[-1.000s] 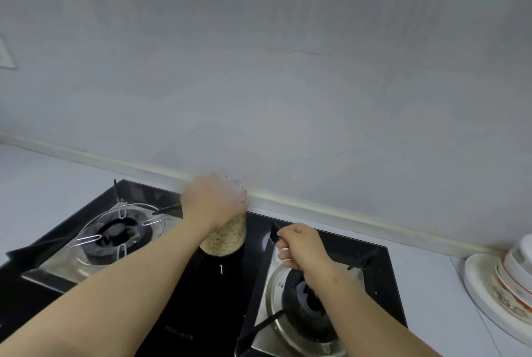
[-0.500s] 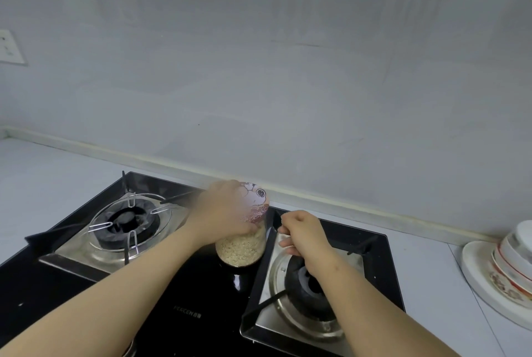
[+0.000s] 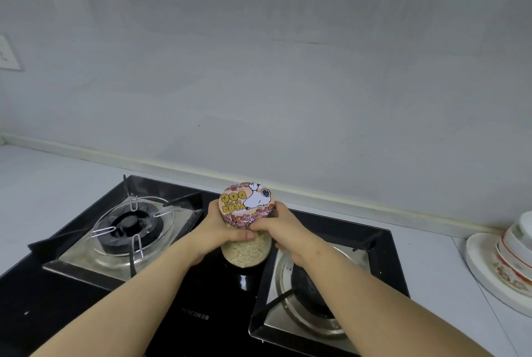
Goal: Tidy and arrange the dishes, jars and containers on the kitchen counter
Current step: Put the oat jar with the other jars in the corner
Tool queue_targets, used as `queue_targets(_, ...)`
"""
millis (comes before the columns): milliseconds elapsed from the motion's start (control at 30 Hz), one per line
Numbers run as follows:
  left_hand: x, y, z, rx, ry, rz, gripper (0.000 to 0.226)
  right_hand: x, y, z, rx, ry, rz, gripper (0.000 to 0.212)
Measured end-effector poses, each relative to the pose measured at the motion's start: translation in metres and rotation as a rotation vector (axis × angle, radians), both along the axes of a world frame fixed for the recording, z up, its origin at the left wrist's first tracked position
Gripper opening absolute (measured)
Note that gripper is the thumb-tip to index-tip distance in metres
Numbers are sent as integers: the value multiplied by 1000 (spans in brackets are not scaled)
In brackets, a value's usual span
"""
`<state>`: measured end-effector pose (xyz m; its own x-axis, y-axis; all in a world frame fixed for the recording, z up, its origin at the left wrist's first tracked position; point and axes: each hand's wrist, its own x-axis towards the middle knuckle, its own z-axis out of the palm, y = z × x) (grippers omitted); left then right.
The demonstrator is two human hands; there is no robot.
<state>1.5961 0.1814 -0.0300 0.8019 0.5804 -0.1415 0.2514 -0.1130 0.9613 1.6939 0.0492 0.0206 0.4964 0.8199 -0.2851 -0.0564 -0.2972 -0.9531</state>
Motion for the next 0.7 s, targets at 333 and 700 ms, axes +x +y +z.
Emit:
queue_targets(333, -8, -8, 20, 88, -102, -93, 65, -3, -3, -12, 83, -98, -52, 21)
queue_targets(700, -7, -45, 72, 101, -253, 118, 84, -1, -31, 28, 281, -62, -162, 43)
